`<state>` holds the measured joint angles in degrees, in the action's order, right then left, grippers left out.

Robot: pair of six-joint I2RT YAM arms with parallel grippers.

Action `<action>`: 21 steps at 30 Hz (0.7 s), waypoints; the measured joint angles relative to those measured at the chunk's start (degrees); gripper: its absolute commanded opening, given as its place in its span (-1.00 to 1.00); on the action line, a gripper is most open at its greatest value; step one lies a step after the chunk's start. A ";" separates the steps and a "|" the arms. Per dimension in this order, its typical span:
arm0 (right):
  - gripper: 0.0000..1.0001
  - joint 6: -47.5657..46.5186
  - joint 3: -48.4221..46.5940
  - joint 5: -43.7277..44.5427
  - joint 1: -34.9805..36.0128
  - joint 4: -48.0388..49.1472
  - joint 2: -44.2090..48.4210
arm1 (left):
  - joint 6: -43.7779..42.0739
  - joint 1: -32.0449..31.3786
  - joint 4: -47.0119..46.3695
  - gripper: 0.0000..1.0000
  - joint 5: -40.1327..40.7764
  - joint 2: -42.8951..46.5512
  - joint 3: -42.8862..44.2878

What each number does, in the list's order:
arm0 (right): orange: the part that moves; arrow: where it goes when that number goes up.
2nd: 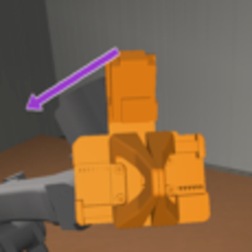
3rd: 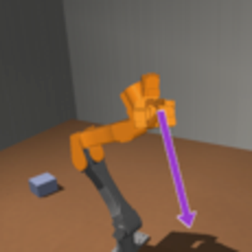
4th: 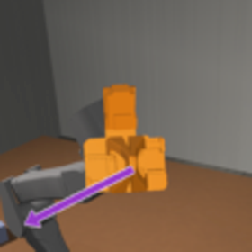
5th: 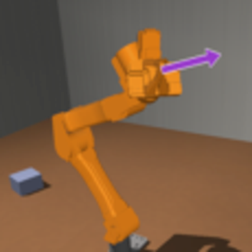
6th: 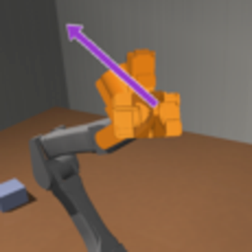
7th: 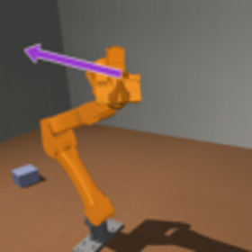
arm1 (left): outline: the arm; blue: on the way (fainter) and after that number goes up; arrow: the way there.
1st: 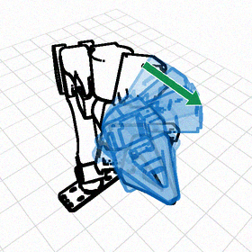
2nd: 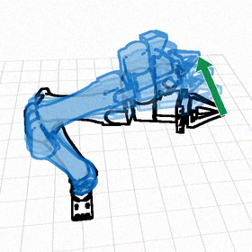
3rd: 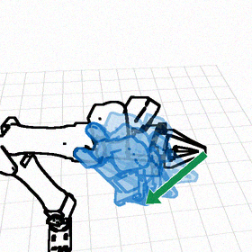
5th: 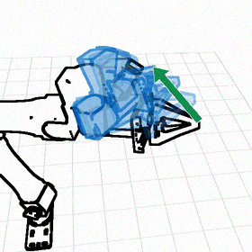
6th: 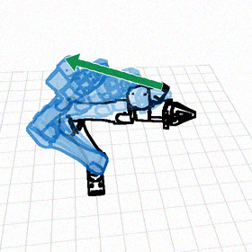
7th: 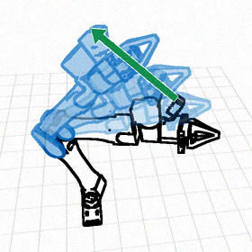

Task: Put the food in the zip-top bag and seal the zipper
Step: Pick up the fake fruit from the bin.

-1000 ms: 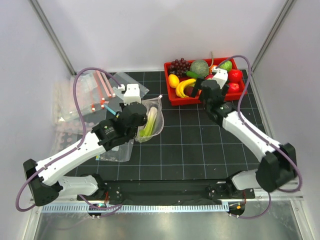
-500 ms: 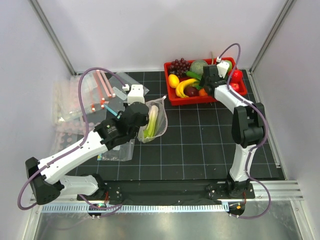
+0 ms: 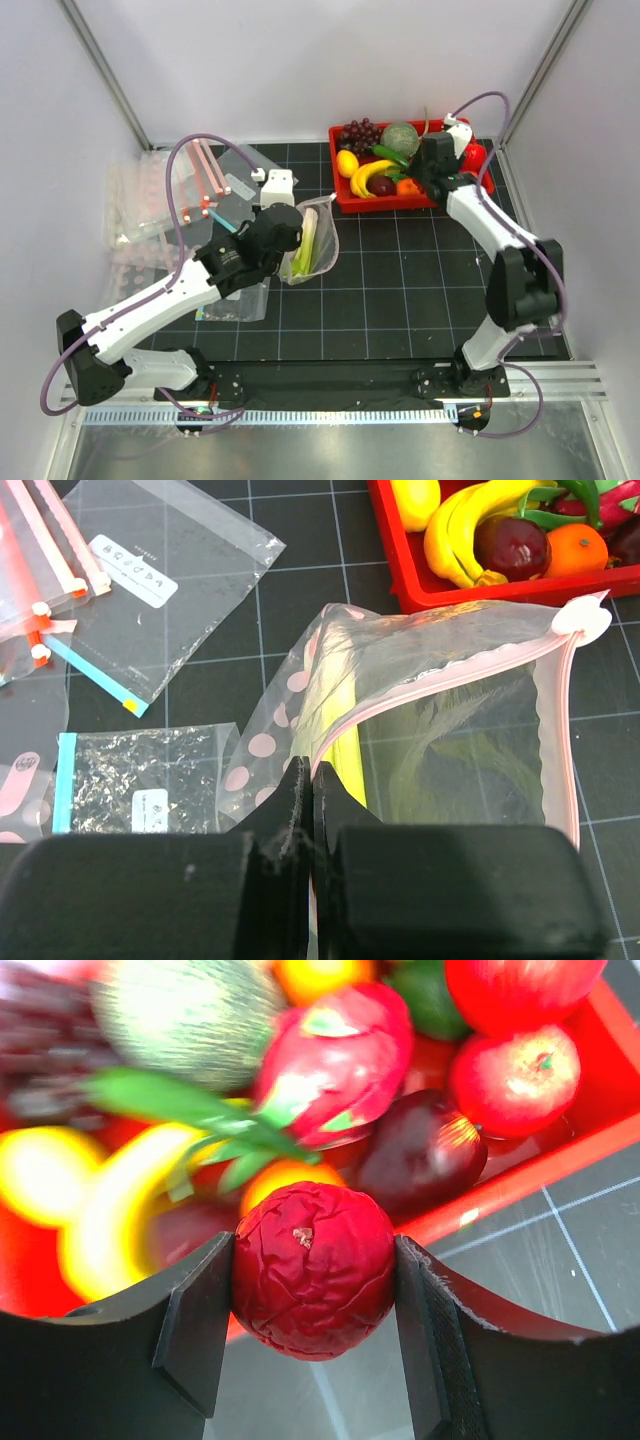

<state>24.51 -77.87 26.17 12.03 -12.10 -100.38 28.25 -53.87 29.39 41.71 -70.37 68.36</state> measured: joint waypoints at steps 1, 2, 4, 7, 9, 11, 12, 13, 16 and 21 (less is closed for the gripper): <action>-0.17 0.11 1.77 -1.33 0.33 -0.13 3.67 | -0.02 0.00 0.00 -1.00 0.00 0.00 0.00; -0.17 0.26 3.41 -2.21 0.79 0.00 7.52 | -0.04 0.00 -0.02 -1.00 -0.02 -0.02 0.00; -0.17 0.59 7.26 -4.00 2.80 0.92 15.41 | -0.15 0.00 -0.07 -1.00 -0.44 -0.09 0.00; -0.18 0.85 11.76 -6.64 7.93 1.25 25.57 | -0.24 0.00 -0.26 -1.00 -1.36 -0.42 0.00; -0.20 0.83 14.73 -8.24 12.94 1.90 31.67 | -0.35 0.00 -0.42 -0.99 -1.79 -0.81 0.11; -0.25 0.76 18.10 -10.62 18.03 2.95 37.22 | -0.46 0.00 -0.44 -1.00 -1.97 -1.16 0.11; -0.28 0.66 20.02 -12.20 20.04 3.50 39.95 | -0.48 0.00 -0.44 -0.99 -1.97 -1.27 0.11; -0.31 0.48 22.27 -13.97 21.62 4.85 42.77 | -0.48 0.00 -0.46 -0.99 -1.97 -1.38 0.11; -0.39 -0.33 28.22 -17.70 24.00 9.14 48.83 | -0.63 0.00 -0.46 -0.99 -1.97 -1.49 0.11; -0.45 -1.97 32.70 -24.94 27.45 15.78 50.10 | -1.11 0.00 -0.46 -1.00 -1.97 -1.49 0.11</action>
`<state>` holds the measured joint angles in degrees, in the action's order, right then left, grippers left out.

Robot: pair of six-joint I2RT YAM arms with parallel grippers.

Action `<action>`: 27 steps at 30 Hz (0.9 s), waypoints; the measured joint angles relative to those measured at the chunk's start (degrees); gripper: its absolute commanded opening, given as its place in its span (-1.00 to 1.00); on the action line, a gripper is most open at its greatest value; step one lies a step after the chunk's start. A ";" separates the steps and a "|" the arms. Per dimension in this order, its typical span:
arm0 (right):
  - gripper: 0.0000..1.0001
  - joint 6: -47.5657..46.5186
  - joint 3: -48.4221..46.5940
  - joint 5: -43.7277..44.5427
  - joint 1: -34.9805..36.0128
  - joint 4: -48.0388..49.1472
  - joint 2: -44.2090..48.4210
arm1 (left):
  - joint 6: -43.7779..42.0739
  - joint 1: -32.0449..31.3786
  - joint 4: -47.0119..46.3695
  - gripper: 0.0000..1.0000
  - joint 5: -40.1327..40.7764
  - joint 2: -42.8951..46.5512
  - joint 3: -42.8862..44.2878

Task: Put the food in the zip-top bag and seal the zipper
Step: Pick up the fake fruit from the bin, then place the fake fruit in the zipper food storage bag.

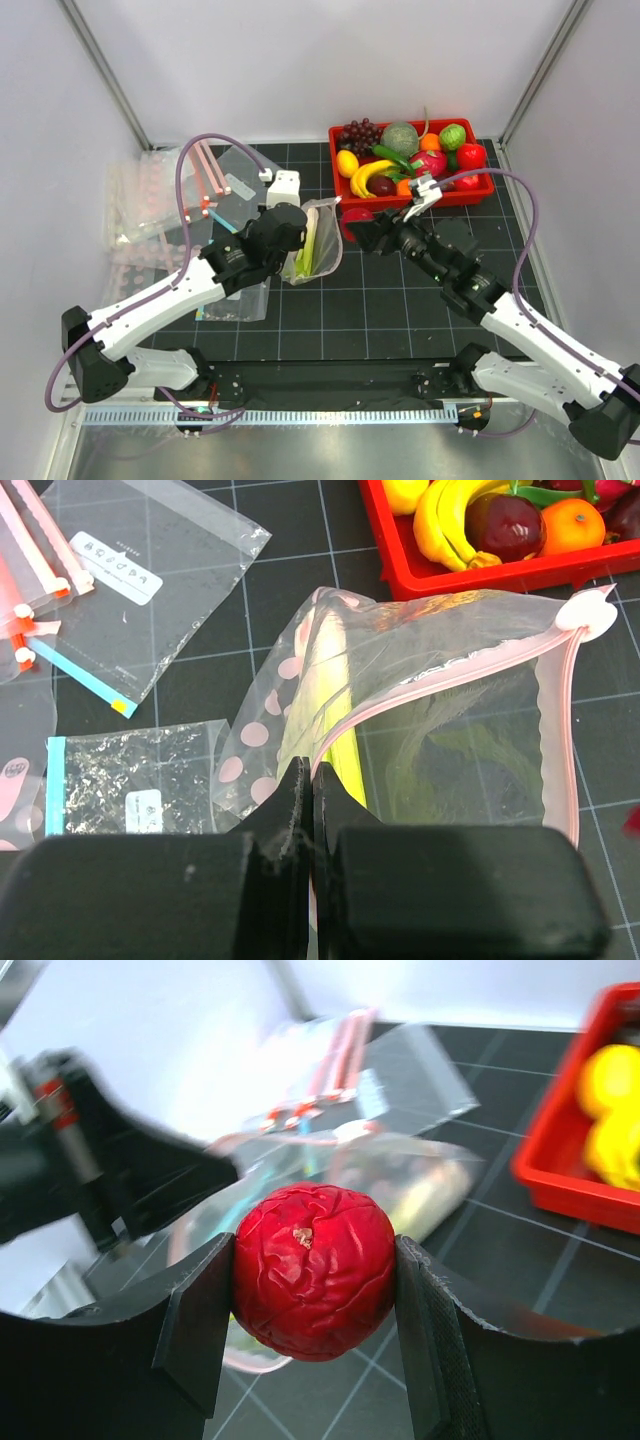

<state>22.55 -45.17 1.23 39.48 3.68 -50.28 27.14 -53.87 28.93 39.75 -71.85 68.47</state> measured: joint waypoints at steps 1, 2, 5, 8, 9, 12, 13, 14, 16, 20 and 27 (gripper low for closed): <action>-0.45 -0.42 0.55 -1.40 0.85 1.27 -0.28 | -0.11 0.00 0.00 -1.00 0.00 0.02 0.00; -0.45 -1.05 1.09 -2.58 1.79 2.45 -0.55 | -0.17 0.00 -0.02 -1.00 -0.04 0.04 0.00; -0.45 -3.06 1.57 -5.01 5.16 4.55 -1.60 | -0.22 0.00 -0.24 -1.00 -0.42 0.22 0.00; -0.45 -5.51 1.57 -5.86 9.31 6.19 -3.04 | -0.15 0.00 -0.66 -0.99 -1.79 0.63 0.00; -0.45 -6.36 1.55 -5.84 10.58 6.54 -3.65 | -0.11 0.00 -0.87 -0.99 -2.75 0.90 0.00; -0.42 -8.26 1.18 -4.98 13.05 6.84 -6.27 | 0.15 0.00 -1.36 -0.99 -5.73 2.05 -0.02; -0.42 -8.70 1.07 -4.13 13.35 6.86 -7.32 | 0.46 0.00 -1.51 -0.99 -6.91 2.58 -0.04; -0.42 -8.94 1.01 -2.73 13.49 6.86 -8.41 | 0.74 0.00 -1.79 -0.99 -8.02 3.19 -0.11; -0.42 -9.14 0.85 0.11 13.46 6.86 -10.27 | 1.07 0.00 -2.49 -0.99 -9.88 4.57 -0.42; -0.43 -9.14 0.48 6.32 13.44 6.82 -13.40 | 1.29 0.00 -3.43 -0.99 -11.85 7.02 -1.55; 0.34 -8.70 -1.64 12.37 13.44 6.56 -16.15 | 1.46 0.00 -5.68 -0.99 -14.38 10.12 -4.22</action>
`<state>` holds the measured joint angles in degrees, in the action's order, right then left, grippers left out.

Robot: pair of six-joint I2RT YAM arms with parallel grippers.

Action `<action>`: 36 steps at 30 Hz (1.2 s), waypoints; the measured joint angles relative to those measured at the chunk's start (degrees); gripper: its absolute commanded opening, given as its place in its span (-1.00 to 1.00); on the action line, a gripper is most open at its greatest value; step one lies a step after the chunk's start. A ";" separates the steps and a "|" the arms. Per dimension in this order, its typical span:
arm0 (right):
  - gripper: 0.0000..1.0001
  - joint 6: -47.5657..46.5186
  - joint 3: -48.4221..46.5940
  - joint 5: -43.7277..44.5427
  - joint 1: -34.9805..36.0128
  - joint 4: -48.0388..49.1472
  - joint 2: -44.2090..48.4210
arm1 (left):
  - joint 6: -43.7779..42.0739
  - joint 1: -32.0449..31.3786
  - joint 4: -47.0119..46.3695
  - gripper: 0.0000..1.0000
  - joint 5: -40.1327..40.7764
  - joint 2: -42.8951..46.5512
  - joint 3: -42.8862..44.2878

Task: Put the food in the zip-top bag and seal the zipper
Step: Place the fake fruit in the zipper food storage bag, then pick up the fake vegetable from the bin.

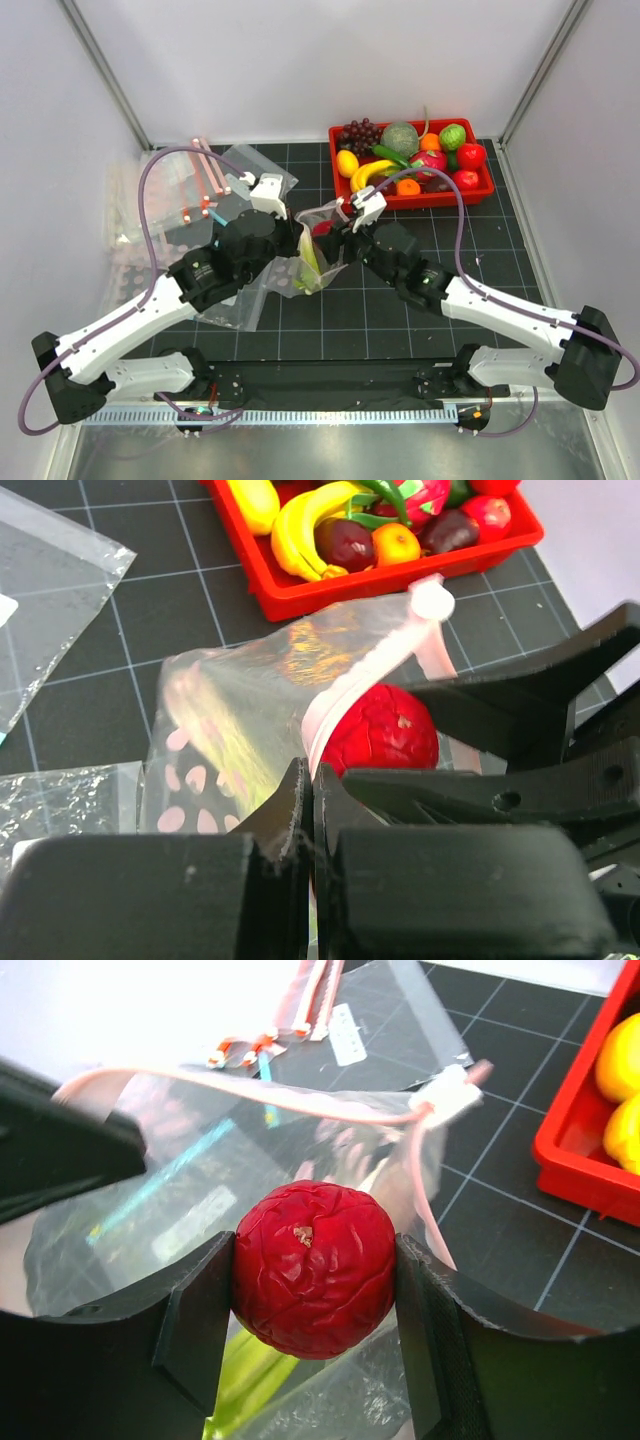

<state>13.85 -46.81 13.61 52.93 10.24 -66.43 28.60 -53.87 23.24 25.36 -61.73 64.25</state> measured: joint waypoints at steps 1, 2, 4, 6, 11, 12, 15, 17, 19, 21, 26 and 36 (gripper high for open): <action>0.53 0.13 -0.28 0.61 0.00 -0.04 -0.09 | 0.00 0.00 -0.22 -0.99 -0.09 0.24 -0.26; 0.79 0.33 -0.52 1.16 0.00 -0.07 -0.13 | 0.02 0.00 -0.42 -0.99 -0.11 0.48 -0.50; 0.88 0.24 -0.81 1.95 0.00 -0.09 -0.13 | 0.26 0.00 -0.72 -0.99 0.15 0.72 -0.76; 0.89 0.24 -0.96 2.45 0.00 -0.15 -0.04 | 0.85 0.00 -0.76 -1.00 0.87 0.72 -0.76; 0.86 0.22 -0.96 3.58 0.00 -1.75 1.62 | 1.60 0.00 -0.59 -1.00 3.82 0.28 -0.76; 0.83 0.22 -0.96 3.91 0.00 -2.03 2.34 | 1.84 0.00 -0.46 -1.00 4.46 0.02 -0.76; 0.73 0.22 -0.96 6.25 0.00 -2.51 4.94 | 2.73 0.13 0.31 -0.99 6.97 -0.85 -0.66; 0.58 0.26 -0.96 8.81 0.00 -2.71 6.80 | 3.15 0.48 1.11 -0.99 8.79 -1.27 -0.61; 0.54 0.48 -0.96 12.92 -0.17 -3.28 8.59 | 3.98 0.87 2.10 -0.99 11.28 -1.46 -0.61; 0.54 1.05 -0.98 15.41 -1.38 -4.39 9.84 | 4.22 1.07 2.51 -0.99 13.16 -1.49 -0.61; 0.56 3.54 -2.58 16.31 -9.33 -8.24 8.59 | 4.17 1.14 2.73 -0.99 15.61 -1.49 -0.61; 0.64 2.05 -13.70 4.90 -28.48 -8.50 -13.00 | 3.91 1.14 2.62 -0.99 15.93 -0.98 -0.61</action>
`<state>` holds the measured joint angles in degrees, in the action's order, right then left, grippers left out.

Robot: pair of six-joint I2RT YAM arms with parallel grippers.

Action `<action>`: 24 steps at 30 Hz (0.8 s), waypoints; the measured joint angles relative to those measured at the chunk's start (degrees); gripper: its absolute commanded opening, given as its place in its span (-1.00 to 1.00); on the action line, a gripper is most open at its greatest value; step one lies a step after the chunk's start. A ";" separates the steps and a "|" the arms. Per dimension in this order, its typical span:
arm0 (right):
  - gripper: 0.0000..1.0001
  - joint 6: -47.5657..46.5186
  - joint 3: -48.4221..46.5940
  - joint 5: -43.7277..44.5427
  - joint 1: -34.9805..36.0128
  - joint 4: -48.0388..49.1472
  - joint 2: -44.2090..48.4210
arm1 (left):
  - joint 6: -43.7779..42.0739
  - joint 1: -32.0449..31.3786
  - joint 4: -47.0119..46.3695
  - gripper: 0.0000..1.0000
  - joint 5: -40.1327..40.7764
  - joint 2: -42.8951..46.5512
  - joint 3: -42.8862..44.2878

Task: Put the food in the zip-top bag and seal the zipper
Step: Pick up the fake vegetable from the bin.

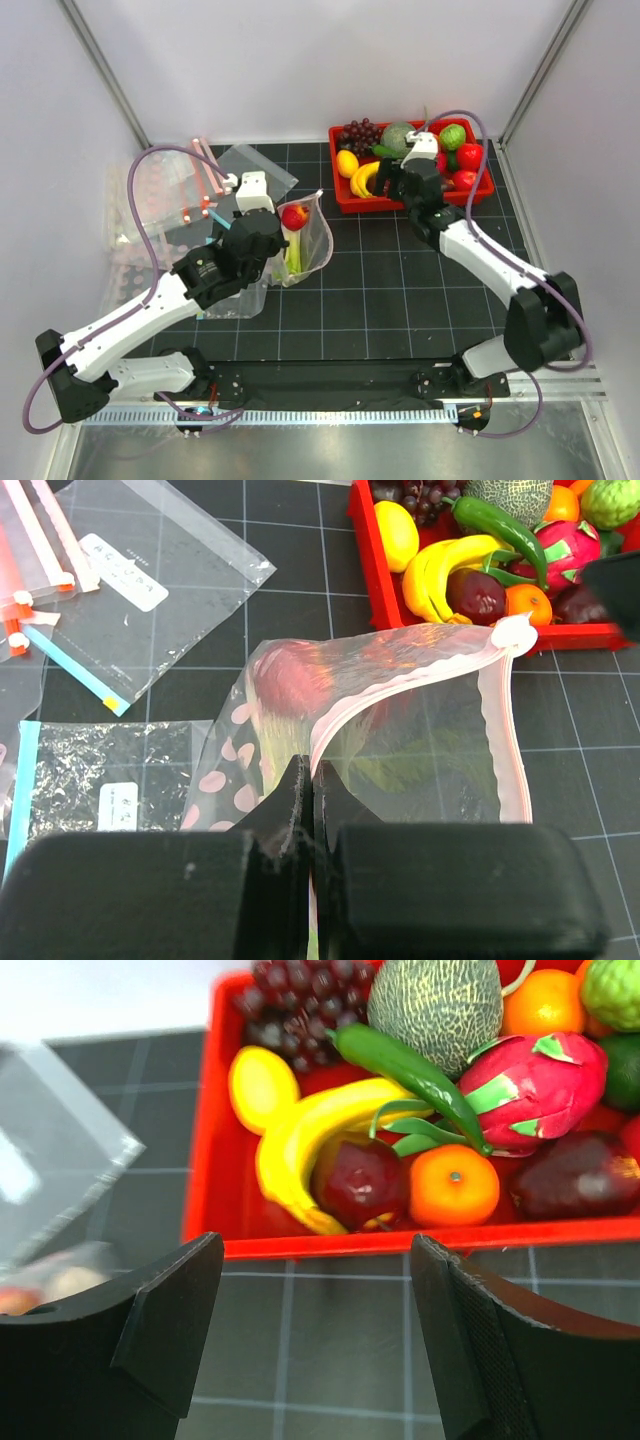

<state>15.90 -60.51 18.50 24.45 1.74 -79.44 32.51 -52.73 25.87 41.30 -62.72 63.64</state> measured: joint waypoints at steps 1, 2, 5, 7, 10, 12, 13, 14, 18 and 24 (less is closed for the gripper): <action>0.63 -1.53 -0.07 -0.55 -0.35 1.57 -2.16 | -0.04 0.00 -0.07 -0.99 0.00 0.00 0.00; 0.62 -3.17 -0.17 -0.74 -0.74 2.75 -4.31 | -0.09 0.00 -0.09 -0.99 0.00 0.00 0.00; 0.54 -8.33 -4.28 -0.76 -1.77 2.80 -11.89 | -0.13 0.00 -0.17 -0.99 -0.22 0.00 0.00; 0.44 -11.89 -12.11 -0.76 -2.97 0.70 -19.34 | -0.11 0.00 -0.20 -0.99 -0.55 0.00 0.00; 0.38 -15.91 -20.61 -0.81 -5.29 -0.50 -26.58 | -0.09 0.00 -0.31 -0.99 -1.31 0.00 0.00; 0.35 -18.05 -24.44 -0.94 -7.21 -1.05 -29.79 | -0.09 0.00 -0.33 -0.99 -1.46 0.00 0.00; 0.35 -19.02 -26.25 -0.92 -8.02 -1.51 -31.26 | -0.09 0.00 -0.33 -0.99 -1.46 0.00 0.00; 0.33 -19.87 -28.00 -0.90 -8.63 -2.10 -32.63 | -0.09 0.00 -0.33 -0.99 -1.46 0.00 0.00; 0.32 -23.34 -35.32 -0.63 -10.40 -5.03 -38.60 | -0.09 0.00 -0.33 -0.99 -1.44 0.00 0.00; 0.29 -26.62 -41.55 -2.19 -9.99 -9.40 -45.18 | -0.11 0.00 -0.33 -0.99 -1.44 0.00 0.00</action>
<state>-10.72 -102.06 16.32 14.46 -7.66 -124.62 32.40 -52.73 25.54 39.86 -62.72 63.64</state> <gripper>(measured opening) 0.654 0.015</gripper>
